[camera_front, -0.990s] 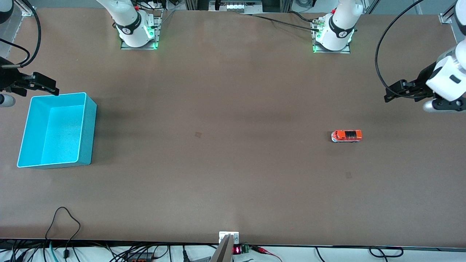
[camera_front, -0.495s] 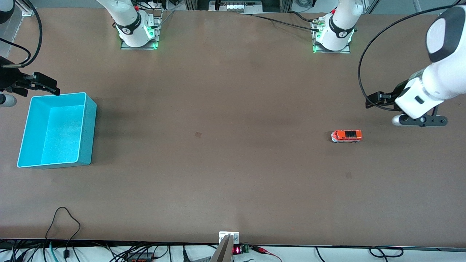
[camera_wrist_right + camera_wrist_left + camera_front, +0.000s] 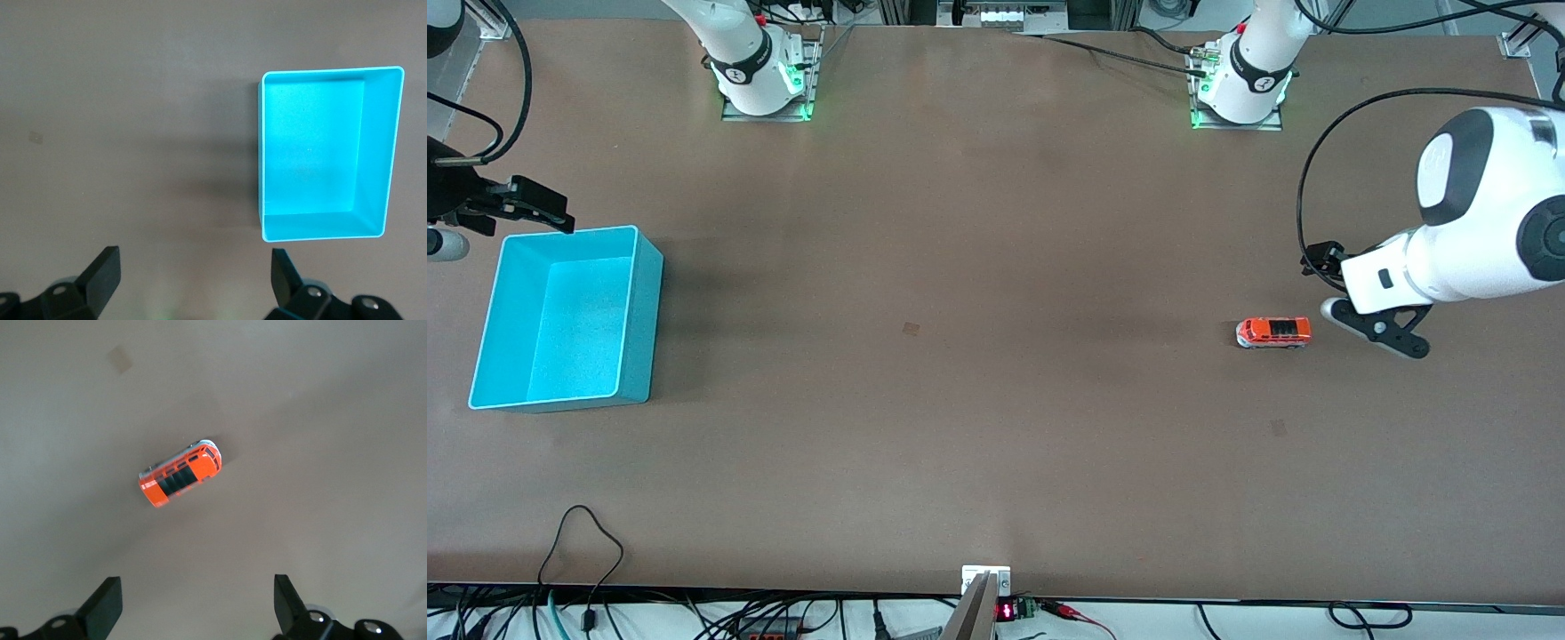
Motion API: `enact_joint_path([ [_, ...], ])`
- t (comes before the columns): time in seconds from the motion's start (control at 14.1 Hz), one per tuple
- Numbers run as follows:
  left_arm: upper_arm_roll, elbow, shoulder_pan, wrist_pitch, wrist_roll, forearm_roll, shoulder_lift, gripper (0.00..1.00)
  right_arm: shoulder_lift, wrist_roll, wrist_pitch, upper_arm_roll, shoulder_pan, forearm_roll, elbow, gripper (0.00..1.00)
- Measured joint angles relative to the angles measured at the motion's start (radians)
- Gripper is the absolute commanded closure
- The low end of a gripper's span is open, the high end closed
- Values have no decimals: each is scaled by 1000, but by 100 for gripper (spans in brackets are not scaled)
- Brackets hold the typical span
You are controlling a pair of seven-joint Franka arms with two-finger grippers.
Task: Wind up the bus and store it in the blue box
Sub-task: 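Reach the left gripper down toward the orange toy bus, then lower the left gripper over the bus and close on it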
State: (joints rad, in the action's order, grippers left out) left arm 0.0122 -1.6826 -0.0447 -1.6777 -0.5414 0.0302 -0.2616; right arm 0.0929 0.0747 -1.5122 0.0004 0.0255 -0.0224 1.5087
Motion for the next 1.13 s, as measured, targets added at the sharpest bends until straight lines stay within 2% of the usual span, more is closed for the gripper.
enact_joint_path([
  [0.21, 0, -16, 12, -79, -336, 9, -37, 0, 0, 0, 0, 10, -1, 0, 0, 0],
  [0.42, -1, -83, 23, -180, -556, 27, -65, 0, 0, 0, 0, 11, 0, 0, 0, 0],
  [0.64, 0, -190, 22, -319, -646, 91, -75, 0, 0, -1, 0, 11, 0, 0, 0, 0],
  [0.92, 1, -319, 24, -537, -793, 102, -75, 0, 3, -1, 3, 11, -1, 0, 2, 0],
  [1.13, 13, -369, 41, -609, -825, 102, -74, 0, 27, -1, 39, 13, -3, 0, 9, 0],
])
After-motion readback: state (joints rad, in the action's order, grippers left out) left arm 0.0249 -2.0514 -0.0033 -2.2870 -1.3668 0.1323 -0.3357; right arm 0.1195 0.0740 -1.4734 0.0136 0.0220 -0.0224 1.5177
